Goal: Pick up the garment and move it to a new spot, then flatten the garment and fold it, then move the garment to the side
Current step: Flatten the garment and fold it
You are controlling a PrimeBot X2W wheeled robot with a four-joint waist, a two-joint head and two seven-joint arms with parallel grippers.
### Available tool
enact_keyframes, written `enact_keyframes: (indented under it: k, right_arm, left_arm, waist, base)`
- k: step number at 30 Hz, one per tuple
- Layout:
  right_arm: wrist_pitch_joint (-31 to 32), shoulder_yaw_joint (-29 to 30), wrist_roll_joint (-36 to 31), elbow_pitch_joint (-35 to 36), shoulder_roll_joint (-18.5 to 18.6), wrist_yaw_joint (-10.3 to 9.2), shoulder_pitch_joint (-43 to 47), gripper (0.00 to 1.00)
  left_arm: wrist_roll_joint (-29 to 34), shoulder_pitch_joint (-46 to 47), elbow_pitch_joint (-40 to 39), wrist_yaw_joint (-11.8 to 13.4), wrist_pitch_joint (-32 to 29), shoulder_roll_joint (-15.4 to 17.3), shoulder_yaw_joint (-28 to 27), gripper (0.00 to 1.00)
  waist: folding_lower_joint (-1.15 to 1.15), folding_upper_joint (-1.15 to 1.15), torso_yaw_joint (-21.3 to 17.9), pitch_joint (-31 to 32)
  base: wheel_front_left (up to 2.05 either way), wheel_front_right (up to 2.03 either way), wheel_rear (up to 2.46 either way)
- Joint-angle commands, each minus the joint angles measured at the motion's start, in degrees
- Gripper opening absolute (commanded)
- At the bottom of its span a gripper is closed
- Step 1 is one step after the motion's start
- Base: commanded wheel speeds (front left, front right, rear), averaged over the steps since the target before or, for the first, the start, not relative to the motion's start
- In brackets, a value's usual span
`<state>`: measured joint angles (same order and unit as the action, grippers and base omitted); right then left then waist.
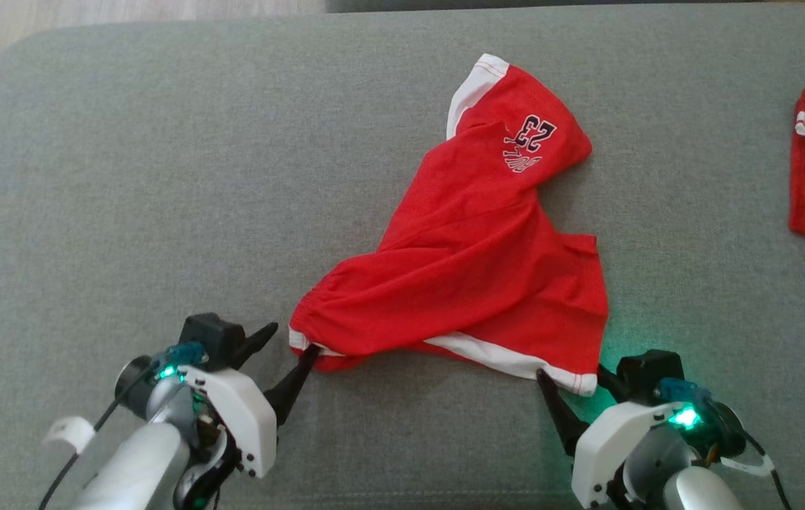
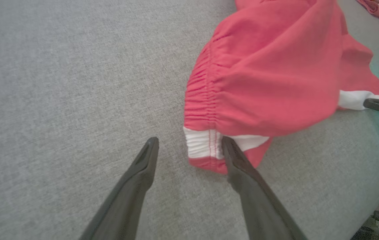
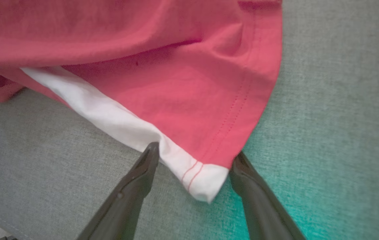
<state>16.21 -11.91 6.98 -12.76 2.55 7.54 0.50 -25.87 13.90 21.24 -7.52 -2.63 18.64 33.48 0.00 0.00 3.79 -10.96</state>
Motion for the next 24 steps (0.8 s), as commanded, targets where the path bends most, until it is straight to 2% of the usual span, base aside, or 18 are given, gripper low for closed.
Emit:
enact_keyframes:
  k: [1,9,10,11,12,13,19,24]
  right_arm:
    - [0.2,-1.9,0.3,0.8,0.3,-0.05,-1.7,1.00]
    - [0.5,-2.6,0.6,0.4,0.3,-0.05,-2.2,1.00]
    - [0.6,-2.9,0.8,0.3,0.3,-0.05,-2.2,1.00]
    - [0.4,-3.3,1.2,0.2,0.3,-0.05,-2.3,0.67]
    - [0.3,-3.8,1.5,0.0,0.3,-0.05,-2.6,0.24]
    - [0.1,-4.2,2.1,-0.2,0.3,-0.05,-2.9,0.00]
    - [-3.1,-2.5,11.0,2.2,0.3,-0.05,-4.6,0.00]
    - [-3.0,3.9,21.1,13.4,0.3,-0.05,-3.8,0.00]
  left_arm:
    - [-1.0,3.6,-0.7,0.0,0.8,2.3,-0.8,1.00]
    - [-4.6,5.9,2.2,0.0,2.6,3.7,3.3,1.00]
    - [-5.0,6.1,2.5,0.0,2.8,3.8,3.8,0.95]
    - [-5.7,6.3,2.8,0.0,3.1,3.8,4.2,0.54]
    - [-6.2,6.5,3.1,0.0,3.4,3.8,4.5,0.33]
    - [-6.7,6.8,3.3,0.0,3.6,3.9,5.1,0.00]
    - [-13.0,6.1,1.5,0.0,4.8,4.3,5.3,0.00]
    - [-23.8,2.5,-10.5,0.0,4.2,6.3,1.3,0.00]
  waist:
    - [0.00,0.00,-0.2,-0.3]
    - [0.00,0.00,-0.8,-1.1]
    - [0.00,0.00,-0.8,-1.1]
    - [0.00,0.00,-0.8,-1.2]
    - [0.00,0.00,-0.9,-1.2]
    - [0.00,0.00,-0.9,-1.2]
    - [0.00,0.00,-1.8,0.2]
    - [0.00,0.00,-2.4,2.2]
  base:
    - [0.00,0.00,0.00]
    - [0.00,0.00,0.00]
    - [0.00,0.00,0.00]
    - [0.00,0.00,0.00]
    - [0.00,0.00,0.00]
    - [0.00,0.00,0.00]
    - [0.00,0.00,0.00]
    - [0.00,0.00,0.00]
